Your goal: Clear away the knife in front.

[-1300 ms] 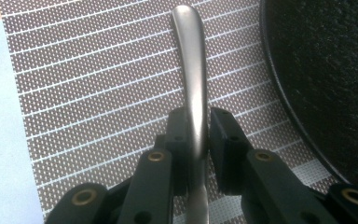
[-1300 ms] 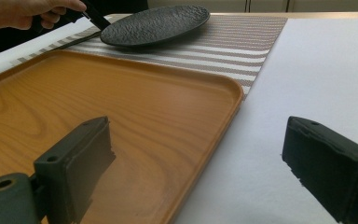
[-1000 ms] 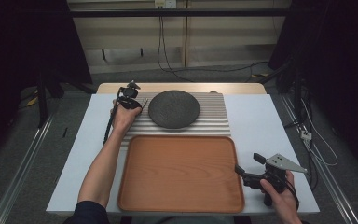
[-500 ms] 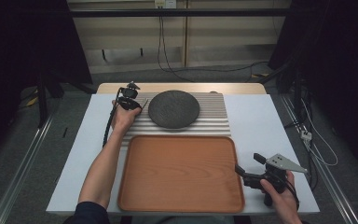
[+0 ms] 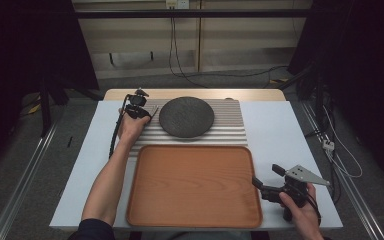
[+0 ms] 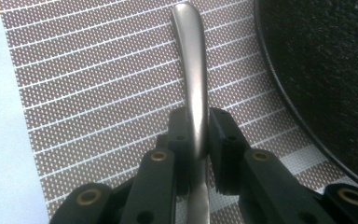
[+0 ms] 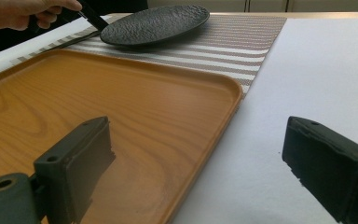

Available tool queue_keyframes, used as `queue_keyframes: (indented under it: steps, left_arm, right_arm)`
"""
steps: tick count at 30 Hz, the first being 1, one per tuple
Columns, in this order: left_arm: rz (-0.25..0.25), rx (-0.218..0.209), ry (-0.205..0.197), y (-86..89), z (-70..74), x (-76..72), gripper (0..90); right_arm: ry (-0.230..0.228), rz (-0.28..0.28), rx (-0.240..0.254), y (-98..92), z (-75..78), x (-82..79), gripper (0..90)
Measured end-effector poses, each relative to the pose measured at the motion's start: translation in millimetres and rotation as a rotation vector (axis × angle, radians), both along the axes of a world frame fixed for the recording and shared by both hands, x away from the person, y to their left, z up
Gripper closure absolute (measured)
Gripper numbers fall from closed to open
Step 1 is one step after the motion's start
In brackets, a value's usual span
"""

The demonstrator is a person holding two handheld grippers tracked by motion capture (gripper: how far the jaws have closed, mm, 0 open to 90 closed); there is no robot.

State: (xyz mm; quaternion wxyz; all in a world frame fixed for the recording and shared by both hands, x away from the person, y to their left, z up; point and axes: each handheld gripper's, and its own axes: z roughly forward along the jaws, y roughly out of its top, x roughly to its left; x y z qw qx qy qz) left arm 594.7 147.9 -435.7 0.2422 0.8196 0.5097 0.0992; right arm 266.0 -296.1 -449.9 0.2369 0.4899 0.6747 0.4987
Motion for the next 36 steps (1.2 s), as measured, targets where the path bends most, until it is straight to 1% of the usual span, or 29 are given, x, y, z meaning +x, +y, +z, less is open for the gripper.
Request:
queue_keyframes:
  steps: [4,5,8,10,11,12,14,15,16,17,22,23,24,28,30,36]
  left_arm:
    - [0.002,-0.001,-0.010,1.2,4.6,-1.2,79.9]
    - [0.003,-0.011,-0.012,0.9,5.6,-1.7,79.9]
    - [-0.003,-0.010,-0.017,1.9,9.9,-3.5,79.8]
    - [-0.005,-0.017,-0.013,3.0,12.1,-5.2,79.9]
    - [-0.005,-0.028,-0.020,3.6,12.6,-6.3,79.9]
    - [-0.014,-0.028,-0.023,4.9,14.0,-7.3,79.8]
    - [-0.014,-0.042,-0.027,5.1,17.0,-10.5,79.9]
    - [-0.023,-0.039,-0.032,5.4,18.8,-11.9,79.8]
    - [-0.016,-0.041,-0.039,5.1,20.4,-13.7,79.8]
    - [-0.026,-0.040,-0.040,5.6,22.4,-15.1,79.8]
    - [-0.034,-0.049,-0.063,6.3,31.0,-22.7,79.9]
    - [-0.037,-0.050,-0.064,5.9,31.9,-24.3,79.8]
    - [-0.051,-0.044,-0.062,6.2,33.1,-25.4,79.8]
    - [-0.053,-0.057,-0.075,7.0,37.8,-30.7,79.9]
    - [-0.063,-0.058,-0.077,7.4,41.1,-33.5,79.8]
    - [-0.094,-0.046,-0.101,4.5,49.7,-45.3,79.8]
  right_arm:
    - [0.002,-0.001,0.001,0.2,0.0,0.3,8.2]
    - [0.003,-0.001,0.000,0.3,0.0,0.4,8.2]
    - [0.002,-0.001,0.001,0.8,-0.1,0.8,8.2]
    - [0.003,0.000,0.002,1.1,0.0,0.8,8.2]
    - [0.003,0.001,0.002,1.2,0.0,0.7,8.2]
    - [0.003,0.000,0.002,1.2,0.1,0.6,8.1]
    - [0.003,0.000,0.002,1.1,0.1,0.7,8.1]
    - [0.003,0.000,0.002,1.1,0.1,0.7,8.1]
    - [0.003,-0.001,0.002,1.0,0.1,0.7,8.1]
    - [0.003,-0.001,0.002,1.1,0.0,1.0,8.2]
    - [0.003,-0.001,-0.002,1.8,0.3,0.8,8.2]
    - [0.004,0.000,-0.002,2.0,0.4,0.5,8.1]
    - [0.004,0.000,-0.004,2.1,0.5,0.2,8.1]
    - [0.001,-0.004,-0.008,1.5,0.3,-0.2,8.1]
    - [0.002,-0.008,-0.006,1.2,0.3,-0.1,8.2]
    - [0.004,-0.005,-0.008,2.0,0.3,0.6,8.1]
